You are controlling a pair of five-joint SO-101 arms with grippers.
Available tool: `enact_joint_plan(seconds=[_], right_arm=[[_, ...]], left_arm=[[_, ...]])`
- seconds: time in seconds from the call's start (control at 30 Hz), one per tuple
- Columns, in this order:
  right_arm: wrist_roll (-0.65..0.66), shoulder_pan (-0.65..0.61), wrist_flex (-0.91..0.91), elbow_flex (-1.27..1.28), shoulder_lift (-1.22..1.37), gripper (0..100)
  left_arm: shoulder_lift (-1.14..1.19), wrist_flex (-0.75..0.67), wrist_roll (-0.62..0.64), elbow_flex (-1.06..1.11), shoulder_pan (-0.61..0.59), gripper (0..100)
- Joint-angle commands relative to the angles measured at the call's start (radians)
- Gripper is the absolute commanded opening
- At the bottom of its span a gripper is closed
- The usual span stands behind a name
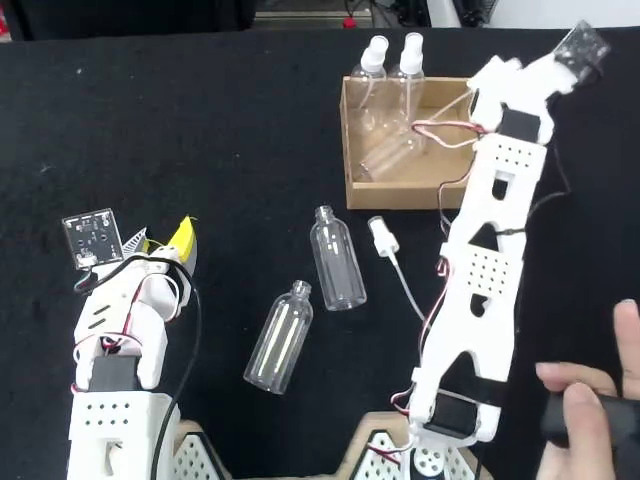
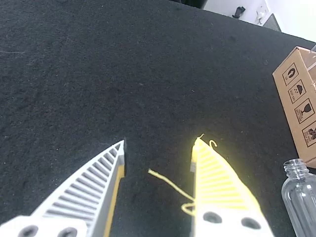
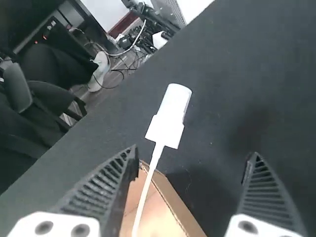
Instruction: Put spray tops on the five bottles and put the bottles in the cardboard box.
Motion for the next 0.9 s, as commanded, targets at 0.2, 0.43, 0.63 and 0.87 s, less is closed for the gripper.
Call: enact_joint_plan(seconds=[0.2,0.43,0.63,0.87], right_arm=[[-0.026,0.008,-0.178,-0.05,0.079,31.1],[-0.023,-0.012,-0.296,0.041,0.116,31.1],[-0.023,-0.026,-0.304,0.056,0.116,31.0],[-0.002,0.005,-0.311,0.053,0.117,9.3]], left_arm=[[-0.012,-0.018,0.002,-0.008,0.005,21],[-0.012,-0.018,0.002,-0.008,0.005,21],[-0.012,-0.018,0.002,-0.008,0.004,21],[-0.012,-0.018,0.002,-0.008,0.004,21]])
